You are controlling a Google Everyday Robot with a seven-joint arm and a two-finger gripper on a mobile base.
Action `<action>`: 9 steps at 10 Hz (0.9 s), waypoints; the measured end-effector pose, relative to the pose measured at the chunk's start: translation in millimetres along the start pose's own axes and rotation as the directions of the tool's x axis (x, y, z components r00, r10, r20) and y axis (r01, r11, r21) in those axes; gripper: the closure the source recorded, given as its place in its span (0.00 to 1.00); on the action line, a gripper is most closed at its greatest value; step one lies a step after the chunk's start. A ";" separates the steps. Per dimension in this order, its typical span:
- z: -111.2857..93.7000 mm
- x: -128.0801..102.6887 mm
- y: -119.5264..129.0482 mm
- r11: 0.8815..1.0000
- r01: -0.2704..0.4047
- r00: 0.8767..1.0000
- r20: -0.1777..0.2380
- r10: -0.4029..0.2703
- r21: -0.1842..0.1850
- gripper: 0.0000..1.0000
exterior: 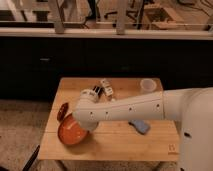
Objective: Pick up the ceramic bowl
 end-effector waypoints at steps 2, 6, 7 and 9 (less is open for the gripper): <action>-2.6 -0.5 1.2 1.000 0.004 1.000 -0.003 -0.004 -0.001 1.00; -6.0 -1.0 4.7 1.000 0.013 1.000 -0.006 -0.013 -0.011 1.00; -7.1 -1.0 6.0 1.000 0.015 1.000 -0.008 -0.015 -0.014 1.00; -8.3 -1.3 7.0 1.000 0.018 1.000 -0.008 -0.018 -0.015 1.00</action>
